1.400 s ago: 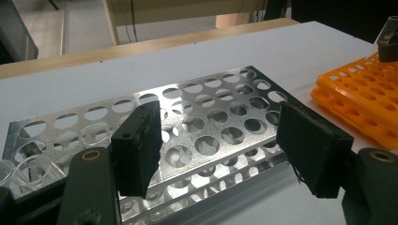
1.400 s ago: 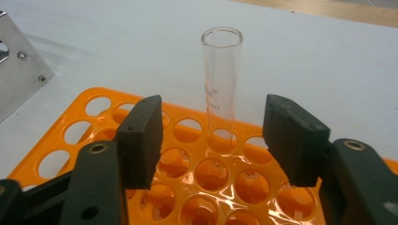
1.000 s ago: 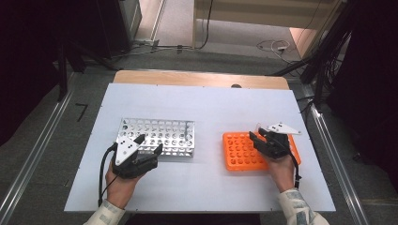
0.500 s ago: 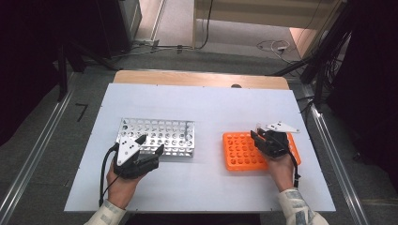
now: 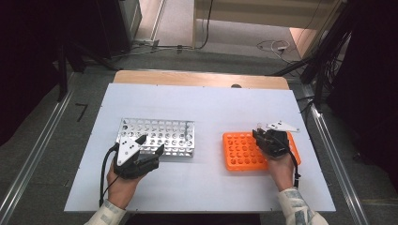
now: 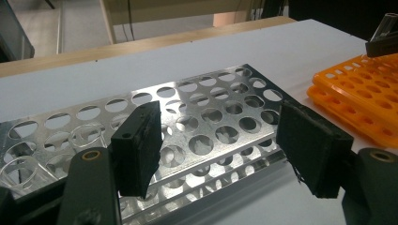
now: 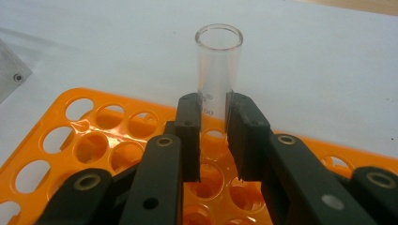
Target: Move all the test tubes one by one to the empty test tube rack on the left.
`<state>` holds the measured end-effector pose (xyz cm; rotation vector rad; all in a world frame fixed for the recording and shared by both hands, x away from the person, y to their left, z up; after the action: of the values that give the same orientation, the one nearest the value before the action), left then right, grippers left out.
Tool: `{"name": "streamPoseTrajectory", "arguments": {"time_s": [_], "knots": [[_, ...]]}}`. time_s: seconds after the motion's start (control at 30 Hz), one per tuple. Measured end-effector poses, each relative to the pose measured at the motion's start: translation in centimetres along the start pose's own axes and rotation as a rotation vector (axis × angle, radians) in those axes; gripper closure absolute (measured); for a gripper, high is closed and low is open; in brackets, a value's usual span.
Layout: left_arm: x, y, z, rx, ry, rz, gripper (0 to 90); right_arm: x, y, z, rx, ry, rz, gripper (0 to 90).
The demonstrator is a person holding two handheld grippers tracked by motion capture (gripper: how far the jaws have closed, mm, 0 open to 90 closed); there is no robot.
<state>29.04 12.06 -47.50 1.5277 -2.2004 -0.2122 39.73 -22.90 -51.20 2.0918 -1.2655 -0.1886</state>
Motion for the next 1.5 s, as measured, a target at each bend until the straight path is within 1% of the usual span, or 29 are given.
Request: {"name": "streamPoseTrajectory", "arguments": {"time_s": [0.23,0.4,0.57,0.67,0.87,1.07,1.27,1.4,1.5], "knots": [[-0.1,0.0,0.0,0.001,0.010,0.000,31.0,0.1,0.2,-0.1,0.017,-0.006,0.000,73.1],[-0.2,0.0,0.0,0.001,0.008,-0.002,31.0,0.1,0.4,-0.3,0.027,-0.001,0.011,73.5],[-0.3,0.1,-0.1,0.004,0.011,-0.004,30.8,0.2,0.9,-0.7,0.045,0.006,0.020,73.5],[-0.3,0.0,0.0,0.004,0.013,-0.005,29.0,0.2,1.2,-0.9,0.056,-0.001,0.022,73.6],[-0.4,0.0,0.0,0.008,0.015,-0.008,26.4,0.3,2.0,-1.4,0.081,0.007,0.037,73.6],[-0.4,0.1,-0.1,0.020,0.001,-0.012,26.1,0.1,2.8,-1.8,0.103,0.006,0.034,73.7],[-0.4,0.1,-0.1,0.021,-0.002,-0.013,26.2,-0.1,3.7,-2.1,0.117,0.011,0.022,73.7],[-0.4,0.2,-0.1,0.022,-0.001,-0.007,26.5,-0.5,4.1,-2.2,0.124,0.005,-0.005,73.7],[-0.4,0.2,-0.1,0.022,0.000,-0.005,26.5,-1.1,4.4,-2.3,0.128,0.015,-0.025,73.7]]}}
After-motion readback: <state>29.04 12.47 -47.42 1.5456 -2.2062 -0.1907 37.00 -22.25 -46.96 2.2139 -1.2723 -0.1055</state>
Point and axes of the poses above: each handheld gripper's, and its own axes: y roughly backward along the jaws, z roughly out of its underside, x roughly to its right, the point moved 9 cm from there along -y, roughly forward along the jaws, and after that the axes turned 15 degrees about y, right-handed, at the moved point
